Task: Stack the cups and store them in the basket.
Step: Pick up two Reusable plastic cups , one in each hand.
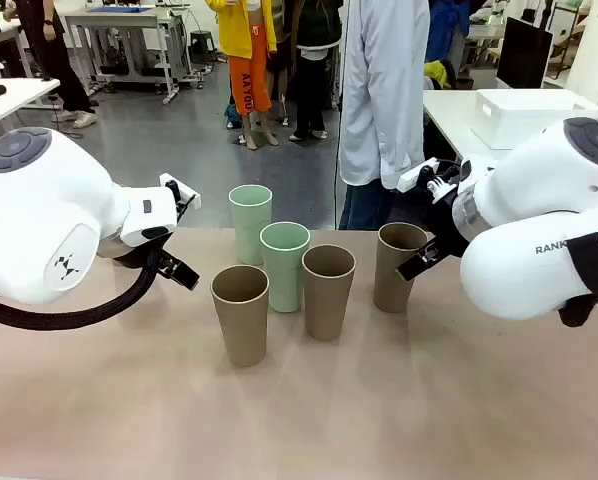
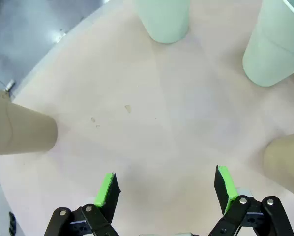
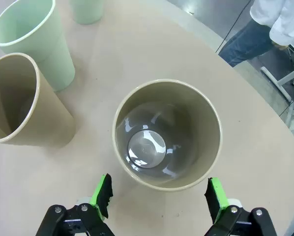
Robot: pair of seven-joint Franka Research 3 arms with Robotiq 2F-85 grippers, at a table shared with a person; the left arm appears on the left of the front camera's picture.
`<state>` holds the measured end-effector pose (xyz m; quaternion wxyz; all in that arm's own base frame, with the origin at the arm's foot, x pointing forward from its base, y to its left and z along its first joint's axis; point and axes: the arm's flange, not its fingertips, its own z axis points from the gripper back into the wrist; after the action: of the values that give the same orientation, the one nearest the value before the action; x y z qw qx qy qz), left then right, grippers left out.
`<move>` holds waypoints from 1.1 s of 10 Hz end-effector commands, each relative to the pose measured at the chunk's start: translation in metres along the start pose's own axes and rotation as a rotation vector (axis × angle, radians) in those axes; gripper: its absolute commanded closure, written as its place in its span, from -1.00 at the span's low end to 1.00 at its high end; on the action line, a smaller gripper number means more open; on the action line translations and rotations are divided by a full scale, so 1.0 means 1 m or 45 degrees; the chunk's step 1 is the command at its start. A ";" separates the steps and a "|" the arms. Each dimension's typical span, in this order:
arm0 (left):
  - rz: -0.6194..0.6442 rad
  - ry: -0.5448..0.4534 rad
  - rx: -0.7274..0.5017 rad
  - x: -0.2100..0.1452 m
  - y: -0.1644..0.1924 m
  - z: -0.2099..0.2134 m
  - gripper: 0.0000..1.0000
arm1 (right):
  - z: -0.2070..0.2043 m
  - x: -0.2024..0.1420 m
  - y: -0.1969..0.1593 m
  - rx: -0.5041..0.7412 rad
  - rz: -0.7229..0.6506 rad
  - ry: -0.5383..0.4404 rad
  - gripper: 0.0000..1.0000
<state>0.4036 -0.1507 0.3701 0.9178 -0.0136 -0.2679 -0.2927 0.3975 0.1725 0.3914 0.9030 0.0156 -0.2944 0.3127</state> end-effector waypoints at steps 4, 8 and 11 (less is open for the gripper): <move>0.000 0.000 0.000 0.000 0.000 0.000 -1.00 | 0.003 0.002 0.000 -0.003 0.000 -0.011 -1.00; 0.000 0.000 0.000 0.000 0.000 0.000 -1.00 | 0.003 0.002 0.000 -0.003 0.000 -0.011 -1.00; -0.002 -0.020 0.041 0.010 0.008 0.021 -1.00 | 0.035 0.020 -0.017 -0.006 0.056 -0.023 -1.00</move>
<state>0.4054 -0.1485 0.3759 0.9172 -0.0128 -0.2731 -0.2897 0.3994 0.1710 0.4082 0.8993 0.0130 -0.3029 0.3153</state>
